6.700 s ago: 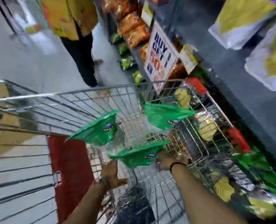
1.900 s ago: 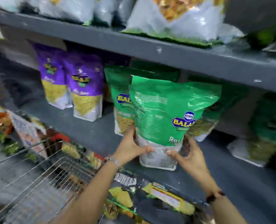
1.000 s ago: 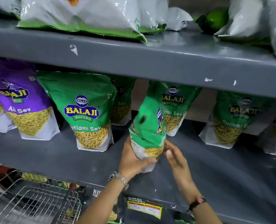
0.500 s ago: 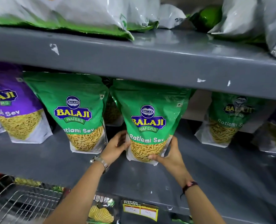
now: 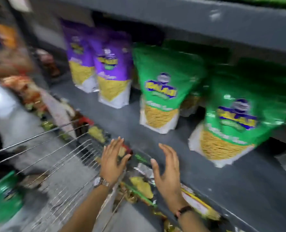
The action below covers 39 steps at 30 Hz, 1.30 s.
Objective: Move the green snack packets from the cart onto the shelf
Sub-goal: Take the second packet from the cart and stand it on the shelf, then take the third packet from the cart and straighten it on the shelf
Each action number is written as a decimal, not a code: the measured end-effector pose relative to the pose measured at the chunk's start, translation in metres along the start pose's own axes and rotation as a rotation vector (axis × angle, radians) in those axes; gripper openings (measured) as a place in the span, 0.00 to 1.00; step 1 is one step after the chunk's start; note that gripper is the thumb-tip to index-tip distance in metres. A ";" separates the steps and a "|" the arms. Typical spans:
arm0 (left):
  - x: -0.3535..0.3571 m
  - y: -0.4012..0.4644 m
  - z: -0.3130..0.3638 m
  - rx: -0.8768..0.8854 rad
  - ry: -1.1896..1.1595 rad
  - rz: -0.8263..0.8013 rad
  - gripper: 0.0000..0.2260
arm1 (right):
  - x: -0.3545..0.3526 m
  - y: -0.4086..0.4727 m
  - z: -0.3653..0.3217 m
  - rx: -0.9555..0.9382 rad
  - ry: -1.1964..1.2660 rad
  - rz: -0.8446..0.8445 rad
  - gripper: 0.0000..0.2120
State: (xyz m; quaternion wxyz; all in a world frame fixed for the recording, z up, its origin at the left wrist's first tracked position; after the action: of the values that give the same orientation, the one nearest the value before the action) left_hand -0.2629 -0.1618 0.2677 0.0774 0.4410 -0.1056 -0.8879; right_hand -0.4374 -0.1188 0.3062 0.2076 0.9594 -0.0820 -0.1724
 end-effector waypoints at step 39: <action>-0.112 -0.088 -0.316 -0.695 -0.379 0.061 0.35 | 0.365 -0.039 0.039 0.311 0.128 -0.873 0.37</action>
State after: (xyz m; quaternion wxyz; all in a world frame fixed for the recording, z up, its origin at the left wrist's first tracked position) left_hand 0.0528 -0.0887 0.1454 0.2273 0.2133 0.1757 -0.9338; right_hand -0.1093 -0.1816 0.1480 -0.0261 0.9325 0.3177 -0.1697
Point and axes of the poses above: each hand's wrist, its own y-axis towards the middle knuckle, its own x-axis out of the palm, z = x × y, the point moved 7 cm from there along y, towards the middle knuckle, and after that the axes turned 13 degrees about y, right-handed, at the moved point
